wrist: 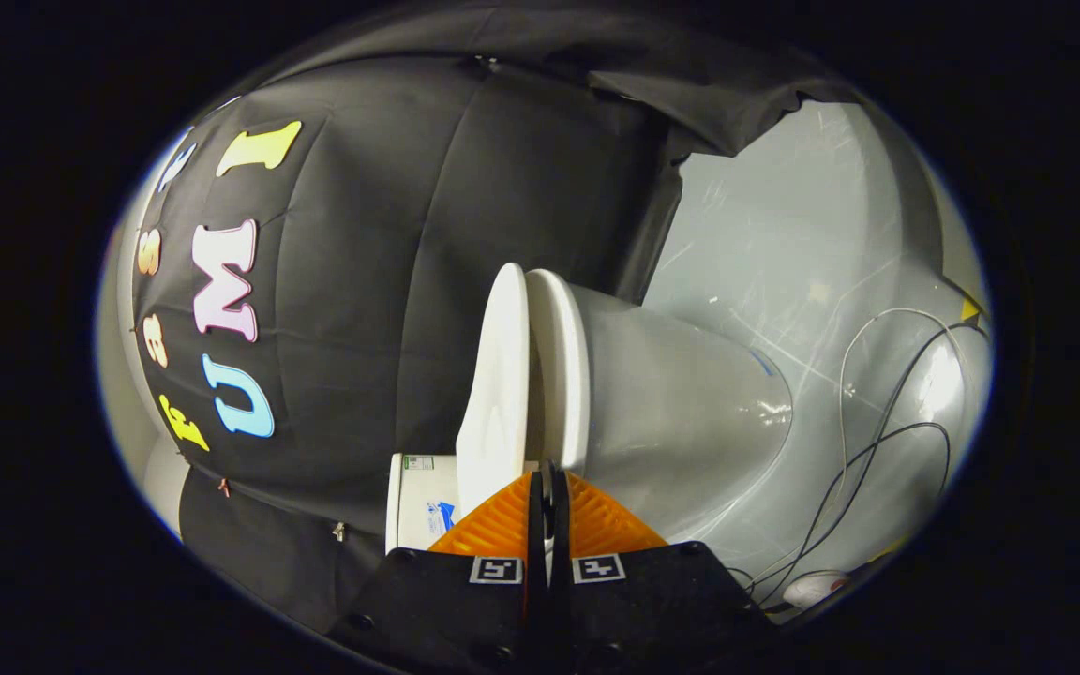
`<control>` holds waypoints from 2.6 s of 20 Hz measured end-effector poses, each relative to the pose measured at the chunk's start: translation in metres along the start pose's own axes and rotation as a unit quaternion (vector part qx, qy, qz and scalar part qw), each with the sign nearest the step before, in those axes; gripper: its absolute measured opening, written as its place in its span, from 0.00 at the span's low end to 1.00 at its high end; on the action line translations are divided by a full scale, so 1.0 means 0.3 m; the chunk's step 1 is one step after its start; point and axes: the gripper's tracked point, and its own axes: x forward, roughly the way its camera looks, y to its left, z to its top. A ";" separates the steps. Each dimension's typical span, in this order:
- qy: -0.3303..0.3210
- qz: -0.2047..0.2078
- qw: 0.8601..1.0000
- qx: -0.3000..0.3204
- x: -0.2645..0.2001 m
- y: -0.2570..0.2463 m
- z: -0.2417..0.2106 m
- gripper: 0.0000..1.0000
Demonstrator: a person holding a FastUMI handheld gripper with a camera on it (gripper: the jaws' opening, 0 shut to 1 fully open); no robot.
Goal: Open the toilet lid.
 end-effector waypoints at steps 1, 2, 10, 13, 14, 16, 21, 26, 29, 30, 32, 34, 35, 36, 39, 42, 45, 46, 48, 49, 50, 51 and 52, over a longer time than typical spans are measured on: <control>-0.003 -0.005 1.000 -0.009 -0.006 0.009 0.002 0.05; -0.003 -0.008 1.000 -0.017 -0.008 0.019 0.002 0.05; -0.014 -0.005 0.999 -0.051 -0.041 0.178 0.009 0.05; -0.019 -0.002 0.997 -0.074 -0.057 0.277 -0.004 0.05; -0.023 0.000 0.996 -0.081 -0.069 0.320 -0.009 0.05; -0.027 0.006 0.995 -0.096 -0.086 0.396 -0.022 0.05; -0.041 -0.017 0.984 -0.173 -0.109 0.568 -0.071 0.05; -0.054 -0.037 0.977 -0.205 -0.116 0.697 -0.123 0.05; -0.061 -0.048 0.970 -0.230 -0.116 0.777 -0.163 0.05; -0.063 -0.055 0.967 -0.240 -0.120 0.799 -0.180 0.05; -0.066 -0.065 0.960 -0.263 -0.114 0.846 -0.207 0.05; -0.071 -0.071 0.952 -0.287 -0.117 0.892 -0.240 0.05; -0.075 -0.076 0.948 -0.299 -0.115 0.918 -0.252 0.05; -0.079 -0.082 0.945 -0.308 -0.114 0.942 -0.270 0.05; -0.093 -0.099 0.931 -0.340 -0.108 1.000 -0.322 0.05; -0.102 -0.101 0.915 -0.377 -0.110 1.075 -0.397 0.05; -0.115 -0.116 0.892 -0.422 -0.101 1.132 -0.463 0.05; -0.120 -0.121 0.885 -0.432 -0.097 1.165 -0.490 0.05; -0.127 -0.127 0.879 -0.441 -0.087 1.204 -0.528 0.05; -0.131 -0.132 0.873 -0.450 -0.078 1.218 -0.544 0.05; -0.135 -0.132 0.869 -0.458 -0.073 1.233 -0.566 0.06; -0.139 -0.132 0.864 -0.466 -0.061 1.257 -0.589 0.05; -0.144 -0.132 0.859 -0.474 -0.056 1.278 -0.620 0.05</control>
